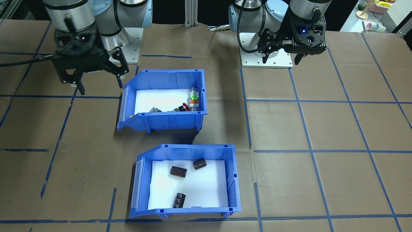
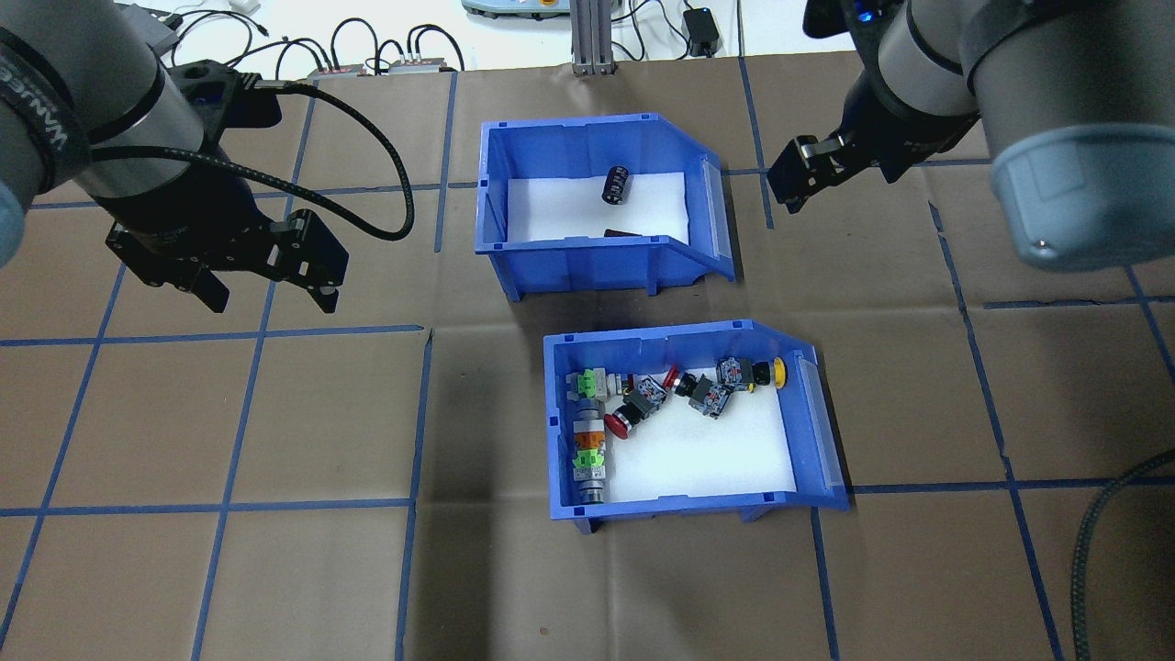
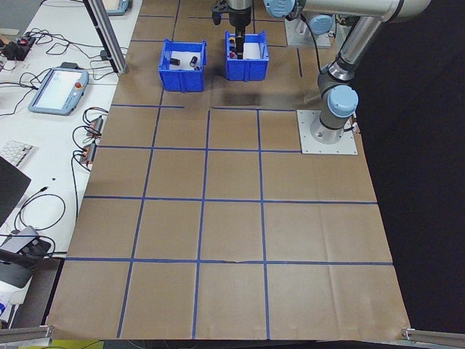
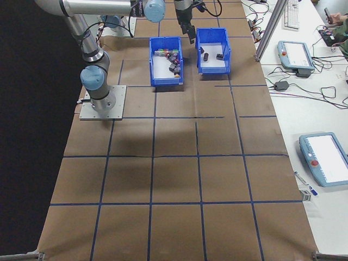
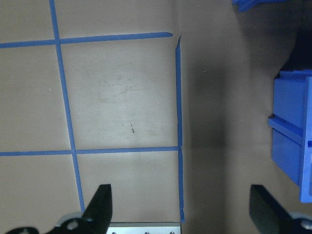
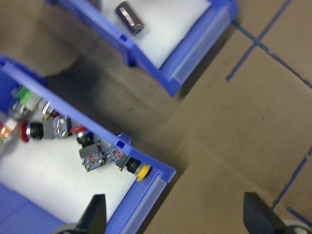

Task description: Place battery box in front

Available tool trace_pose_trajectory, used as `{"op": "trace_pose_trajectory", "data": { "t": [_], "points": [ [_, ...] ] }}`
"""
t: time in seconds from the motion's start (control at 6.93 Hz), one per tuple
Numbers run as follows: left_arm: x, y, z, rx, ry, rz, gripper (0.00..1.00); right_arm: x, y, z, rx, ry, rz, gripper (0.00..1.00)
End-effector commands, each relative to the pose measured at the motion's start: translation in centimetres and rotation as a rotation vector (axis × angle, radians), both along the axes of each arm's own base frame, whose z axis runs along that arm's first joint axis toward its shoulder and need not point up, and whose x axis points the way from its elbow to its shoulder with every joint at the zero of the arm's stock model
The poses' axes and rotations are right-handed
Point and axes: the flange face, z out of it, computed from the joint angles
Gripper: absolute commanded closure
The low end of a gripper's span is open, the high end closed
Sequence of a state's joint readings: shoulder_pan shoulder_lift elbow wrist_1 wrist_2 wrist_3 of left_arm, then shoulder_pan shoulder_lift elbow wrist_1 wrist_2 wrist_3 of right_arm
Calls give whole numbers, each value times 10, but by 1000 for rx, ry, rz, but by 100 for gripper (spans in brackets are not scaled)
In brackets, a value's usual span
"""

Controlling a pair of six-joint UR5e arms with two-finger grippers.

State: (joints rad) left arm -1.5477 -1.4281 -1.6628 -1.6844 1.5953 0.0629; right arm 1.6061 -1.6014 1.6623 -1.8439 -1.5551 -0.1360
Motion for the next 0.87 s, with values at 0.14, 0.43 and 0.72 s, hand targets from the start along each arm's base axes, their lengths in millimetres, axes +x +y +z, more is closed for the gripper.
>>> {"op": "trace_pose_trajectory", "data": {
  "t": [0.14, 0.43, 0.72],
  "points": [
    [1, 0, 0, 0, 0, 1, 1, -4, -25, -22, 194, -4, -217, 0],
    [0, -1, -1, 0, 0, 0, 1, -9, -19, -17, 204, 0, -248, 0],
    [0, -1, -1, 0, 0, 1, 1, -33, -20, -12, 196, 17, -290, 0]
  ]
}}
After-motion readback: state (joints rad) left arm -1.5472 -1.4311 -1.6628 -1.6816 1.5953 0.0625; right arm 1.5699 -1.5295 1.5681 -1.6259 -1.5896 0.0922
